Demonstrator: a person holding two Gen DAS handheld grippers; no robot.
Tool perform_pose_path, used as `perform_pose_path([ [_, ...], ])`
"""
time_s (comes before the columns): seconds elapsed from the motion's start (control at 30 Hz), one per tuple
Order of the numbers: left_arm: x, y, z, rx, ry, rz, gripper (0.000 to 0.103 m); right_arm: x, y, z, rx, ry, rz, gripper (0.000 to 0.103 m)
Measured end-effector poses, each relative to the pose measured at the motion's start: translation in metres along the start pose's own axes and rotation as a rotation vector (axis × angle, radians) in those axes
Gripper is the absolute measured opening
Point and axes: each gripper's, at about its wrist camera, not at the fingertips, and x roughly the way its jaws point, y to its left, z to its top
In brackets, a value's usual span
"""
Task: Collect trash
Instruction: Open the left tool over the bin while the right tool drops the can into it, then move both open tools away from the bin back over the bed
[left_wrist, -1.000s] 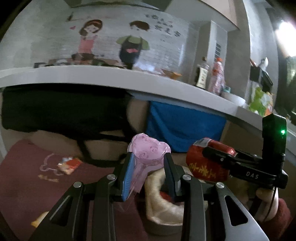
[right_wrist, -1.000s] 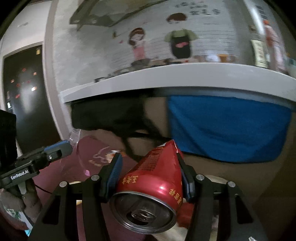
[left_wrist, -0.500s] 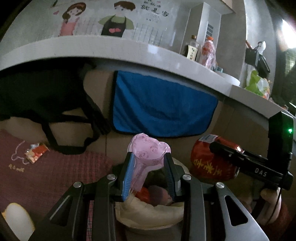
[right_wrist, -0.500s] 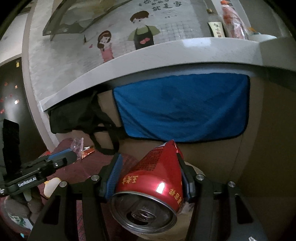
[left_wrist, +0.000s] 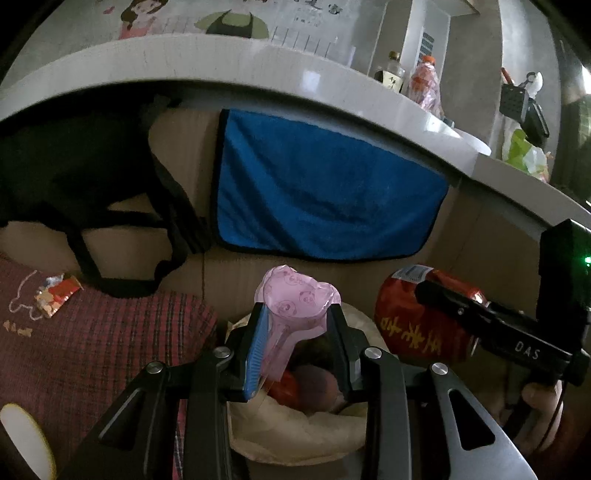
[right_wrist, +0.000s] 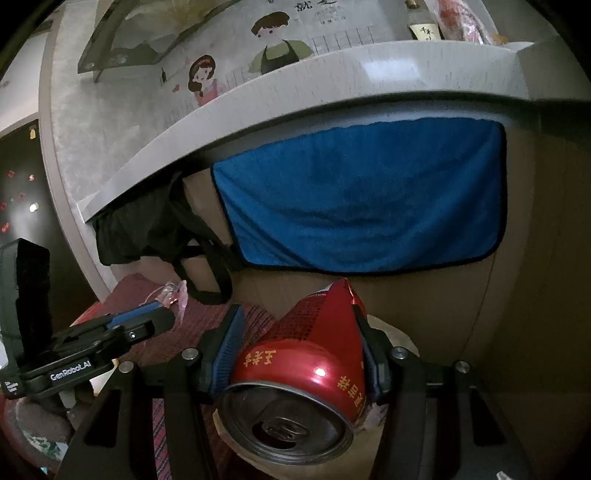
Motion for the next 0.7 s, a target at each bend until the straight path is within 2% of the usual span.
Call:
perform_pose_path([
  [0.2, 0.014, 0.003, -0.003, -0.018, 0.029, -0.009, 0.034, 0.010, -0.005, -0.002, 0.010, 0.019, -0.001, 0.052],
  [0.43, 0.029, 0.013, 0.000, -0.070, 0.049, -0.121, 0.034, 0.023, -0.017, -0.002, 0.051, 0.018, 0.011, 0.052],
  [0.5, 0.039, 0.019, 0.000, -0.083, 0.092, -0.171, 0.044, 0.029, -0.020, -0.005, 0.057, 0.017, 0.013, 0.054],
  [0.53, 0.042, 0.021, 0.000, -0.089, 0.106, -0.186, 0.055, 0.033, -0.021, -0.006, 0.057, 0.022, 0.010, 0.056],
  [0.63, 0.040, 0.034, -0.001, -0.125, 0.107, -0.215, 0.058, 0.043, -0.025, -0.012, 0.067, 0.041, -0.020, 0.070],
  [0.7, 0.033, 0.039, 0.002, -0.128, 0.100, -0.194, 0.058, 0.046, -0.025, -0.016, 0.072, 0.055, -0.031, 0.070],
])
